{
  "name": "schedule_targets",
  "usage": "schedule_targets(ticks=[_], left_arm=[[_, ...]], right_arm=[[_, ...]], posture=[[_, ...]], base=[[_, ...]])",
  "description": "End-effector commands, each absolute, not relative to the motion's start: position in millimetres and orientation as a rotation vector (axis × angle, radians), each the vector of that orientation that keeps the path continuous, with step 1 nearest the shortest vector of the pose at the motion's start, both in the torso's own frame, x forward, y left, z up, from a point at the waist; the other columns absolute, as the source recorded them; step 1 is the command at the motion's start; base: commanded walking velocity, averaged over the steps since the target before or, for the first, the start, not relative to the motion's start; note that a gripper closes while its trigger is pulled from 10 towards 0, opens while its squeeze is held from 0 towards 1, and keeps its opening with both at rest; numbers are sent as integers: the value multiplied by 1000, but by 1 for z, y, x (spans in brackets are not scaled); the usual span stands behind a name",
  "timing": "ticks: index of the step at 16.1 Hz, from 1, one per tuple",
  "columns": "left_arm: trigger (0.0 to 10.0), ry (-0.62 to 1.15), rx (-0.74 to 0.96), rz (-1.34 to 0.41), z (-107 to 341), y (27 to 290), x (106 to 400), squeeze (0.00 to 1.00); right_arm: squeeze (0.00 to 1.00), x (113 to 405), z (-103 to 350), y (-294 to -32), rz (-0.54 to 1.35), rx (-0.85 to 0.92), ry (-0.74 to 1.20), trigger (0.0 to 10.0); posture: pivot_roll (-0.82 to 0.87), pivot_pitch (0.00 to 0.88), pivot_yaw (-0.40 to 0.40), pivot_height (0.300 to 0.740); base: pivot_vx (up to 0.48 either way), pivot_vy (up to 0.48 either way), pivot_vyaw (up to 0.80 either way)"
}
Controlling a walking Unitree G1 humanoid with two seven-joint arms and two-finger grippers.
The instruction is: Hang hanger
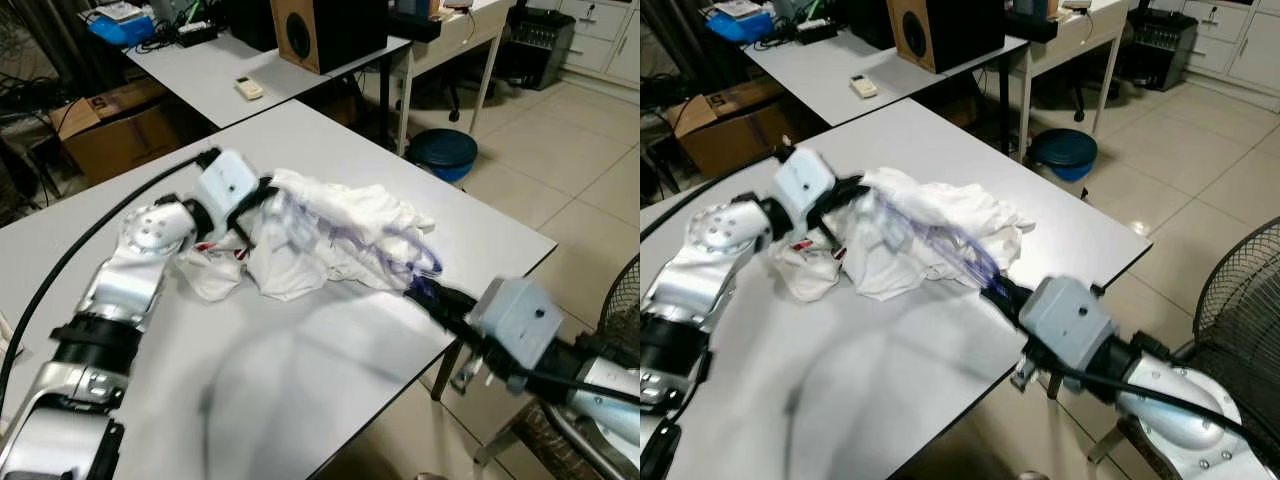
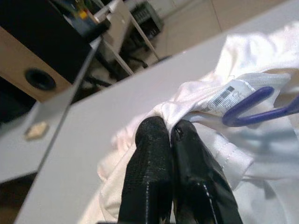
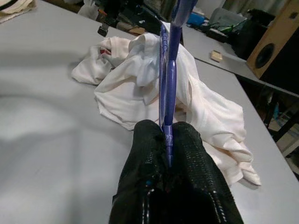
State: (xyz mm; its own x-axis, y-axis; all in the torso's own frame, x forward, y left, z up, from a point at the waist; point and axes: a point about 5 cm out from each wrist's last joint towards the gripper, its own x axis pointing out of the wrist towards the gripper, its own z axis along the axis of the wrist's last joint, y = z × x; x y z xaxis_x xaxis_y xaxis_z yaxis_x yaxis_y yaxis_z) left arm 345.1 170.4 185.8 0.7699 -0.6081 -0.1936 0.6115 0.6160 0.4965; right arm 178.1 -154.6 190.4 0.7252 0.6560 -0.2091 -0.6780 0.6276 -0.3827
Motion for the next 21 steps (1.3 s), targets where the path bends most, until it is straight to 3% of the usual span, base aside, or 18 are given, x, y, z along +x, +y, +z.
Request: schedule_targets(ticks=[1,2,7,8,9,11,13,14,21], left_arm=[[10000,18,572,-710,186,174,343,0],[10000,35,570,-722,183,177,341,1000],[10000,20,565,-705,185,178,340,1000],[10000,28,562,-710,184,179,340,941],[10000,30,558,-714,184,179,340,0],[9882,59,569,-746,179,178,337,0],[1686,60,584,-738,177,178,337,0],[0,61,590,-740,178,178,338,0],[0,0,561,-763,192,172,338,0]], right_arm=[[0,173,189,-151,801,-455,67,10000],[0,169,181,-154,818,-478,131,10000],[0,164,177,-156,847,-480,167,10000],[0,164,176,-156,847,-481,171,10000],[0,163,176,-157,848,-482,173,10000],[0,163,171,-159,847,-486,182,10000],[0,163,169,-160,844,-488,185,10000],[0,163,168,-160,843,-490,184,10000],[0,177,186,-160,740,-548,46,10000]], posture=[[-211,32,156,740],[-213,25,157,740],[-216,19,158,740],[-216,19,158,740],[-216,19,158,740],[-215,19,158,740],[-215,20,158,740],[-215,20,158,740],[-211,28,152,740]], base=[[0,0,0],[0,0,0],[0,0,0],[0,0,0],[0,0,0],[0,0,0],[0,0,0],[0,0,0],[0,0,0]])
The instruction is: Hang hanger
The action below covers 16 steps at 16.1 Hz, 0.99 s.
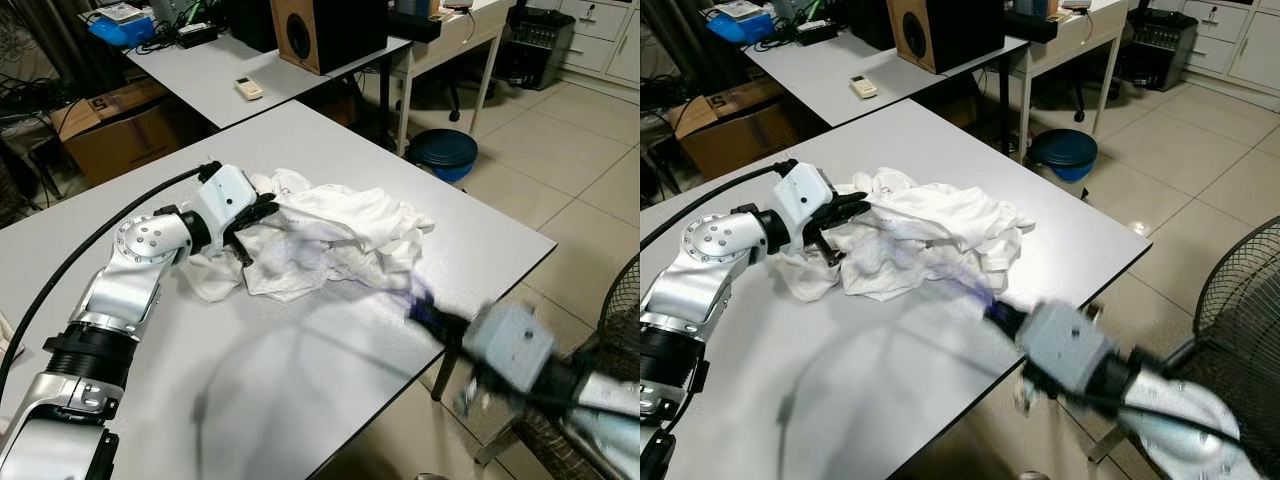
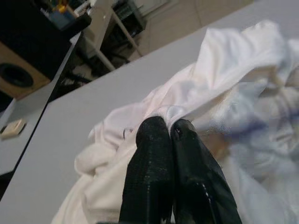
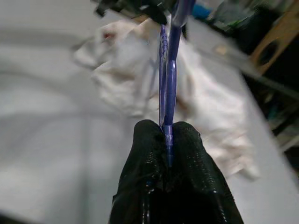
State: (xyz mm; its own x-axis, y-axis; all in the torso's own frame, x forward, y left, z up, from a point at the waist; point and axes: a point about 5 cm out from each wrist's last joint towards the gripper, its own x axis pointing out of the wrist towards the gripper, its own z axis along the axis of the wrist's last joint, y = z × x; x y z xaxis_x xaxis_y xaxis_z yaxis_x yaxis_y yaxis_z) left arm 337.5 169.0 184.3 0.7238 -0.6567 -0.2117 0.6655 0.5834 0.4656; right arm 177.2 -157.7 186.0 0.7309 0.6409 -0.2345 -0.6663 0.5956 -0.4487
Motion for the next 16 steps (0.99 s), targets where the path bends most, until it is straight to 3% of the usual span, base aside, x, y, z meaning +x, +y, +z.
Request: schedule_targets(ticks=[1,6,12,16], left_arm=[[0,-9,555,-761,194,172,338,0],[0,-2,569,-730,193,175,340,0],[0,34,631,-608,188,179,355,0],[0,44,634,-618,185,180,354,0]], right_arm=[[0,180,189,-160,732,-557,33,10000],[0,186,208,-155,747,-581,-20,10000],[0,176,214,-136,854,-456,-41,10000],[0,180,212,-146,787,-524,-5,10000]], posture=[[-211,28,152,740],[-206,28,144,740],[-206,32,147,740],[-209,32,153,740]], base=[[0,0,0],[0,0,0],[0,0,0],[0,0,0]])
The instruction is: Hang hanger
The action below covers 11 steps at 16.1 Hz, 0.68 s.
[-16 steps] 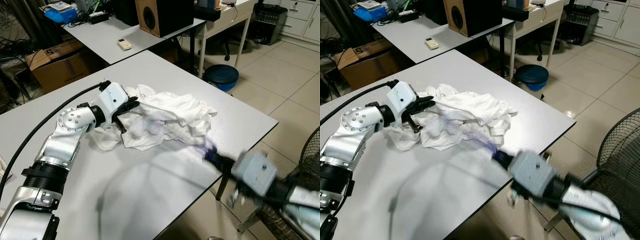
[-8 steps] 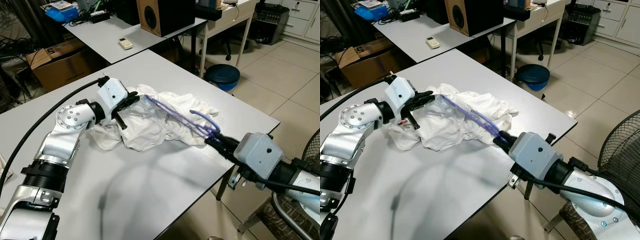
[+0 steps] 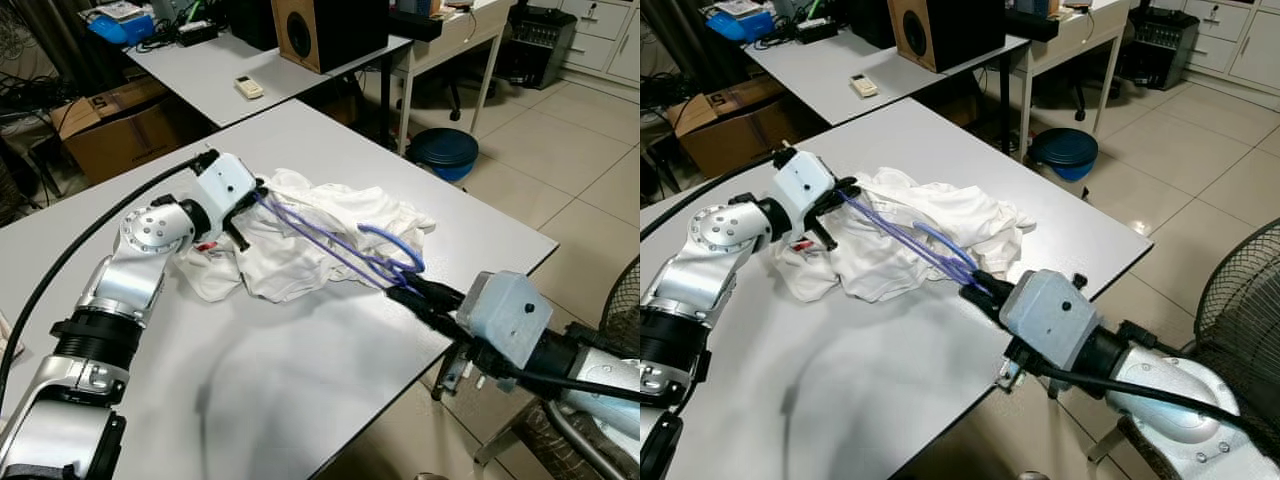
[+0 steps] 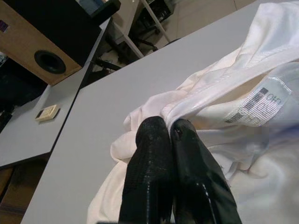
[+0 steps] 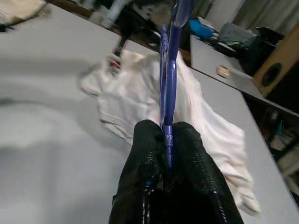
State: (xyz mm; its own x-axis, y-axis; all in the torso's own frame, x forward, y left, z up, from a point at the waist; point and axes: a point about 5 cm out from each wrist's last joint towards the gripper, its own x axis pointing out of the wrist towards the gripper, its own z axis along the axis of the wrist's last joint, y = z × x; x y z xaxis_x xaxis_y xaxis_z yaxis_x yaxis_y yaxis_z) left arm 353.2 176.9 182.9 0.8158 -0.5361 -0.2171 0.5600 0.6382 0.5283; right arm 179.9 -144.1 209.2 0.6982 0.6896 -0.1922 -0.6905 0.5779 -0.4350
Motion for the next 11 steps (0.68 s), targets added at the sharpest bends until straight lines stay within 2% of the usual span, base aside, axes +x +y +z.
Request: schedule_targets(ticks=[1,3,11], left_arm=[[0,45,636,-616,185,181,355,0],[0,52,649,-614,183,184,354,0],[0,25,624,-659,189,175,350,0]], right_arm=[[0,181,211,-148,776,-522,-2,10000],[0,185,211,-158,754,-556,13,10000],[0,188,202,-159,793,-607,52,10000]], posture=[[-209,32,153,740],[-208,31,150,740],[-204,29,143,740]], base=[[0,0,0],[0,0,0],[0,0,0]])
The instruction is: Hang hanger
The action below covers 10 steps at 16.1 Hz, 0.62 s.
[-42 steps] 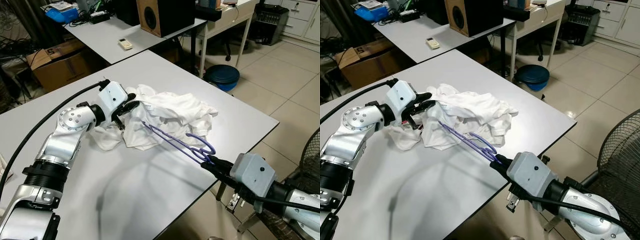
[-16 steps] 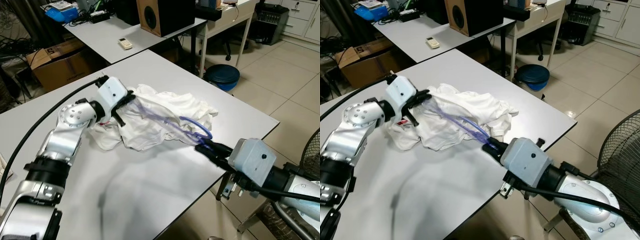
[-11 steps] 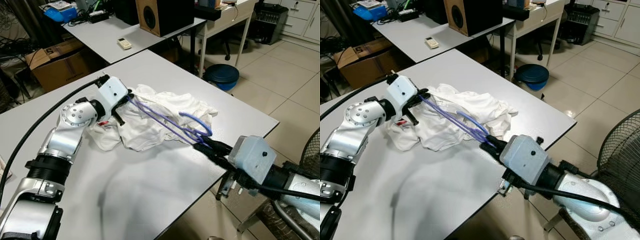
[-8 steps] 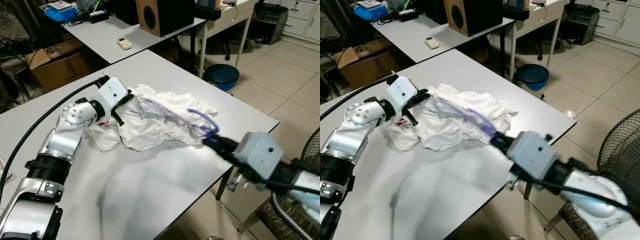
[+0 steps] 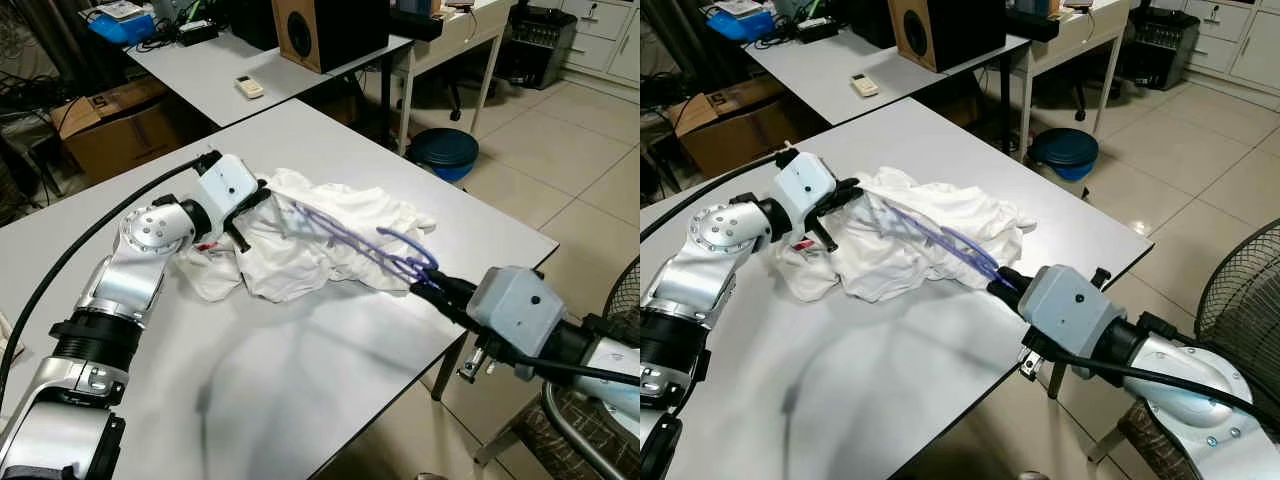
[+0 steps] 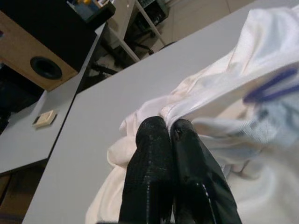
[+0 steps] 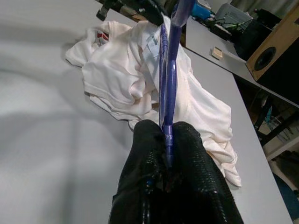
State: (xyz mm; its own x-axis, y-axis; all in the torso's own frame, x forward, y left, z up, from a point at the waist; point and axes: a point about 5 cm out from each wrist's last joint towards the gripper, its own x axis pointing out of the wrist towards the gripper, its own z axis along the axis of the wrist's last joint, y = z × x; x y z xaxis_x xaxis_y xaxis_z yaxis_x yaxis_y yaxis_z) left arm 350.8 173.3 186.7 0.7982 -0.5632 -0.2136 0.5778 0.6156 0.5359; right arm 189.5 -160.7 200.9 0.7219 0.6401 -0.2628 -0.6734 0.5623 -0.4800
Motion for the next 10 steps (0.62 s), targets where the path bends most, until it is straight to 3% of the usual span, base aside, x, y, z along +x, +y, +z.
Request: schedule_targets(ticks=[1,10], left_arm=[[0,23,622,-660,190,174,350,0],[0,2,654,-794,197,162,336,0]], right_arm=[[0,189,201,-158,796,-607,54,10000],[0,198,187,-168,737,-653,140,10000]], posture=[[-203,30,141,740],[-203,32,138,740]], base=[[0,0,0],[0,0,0]])
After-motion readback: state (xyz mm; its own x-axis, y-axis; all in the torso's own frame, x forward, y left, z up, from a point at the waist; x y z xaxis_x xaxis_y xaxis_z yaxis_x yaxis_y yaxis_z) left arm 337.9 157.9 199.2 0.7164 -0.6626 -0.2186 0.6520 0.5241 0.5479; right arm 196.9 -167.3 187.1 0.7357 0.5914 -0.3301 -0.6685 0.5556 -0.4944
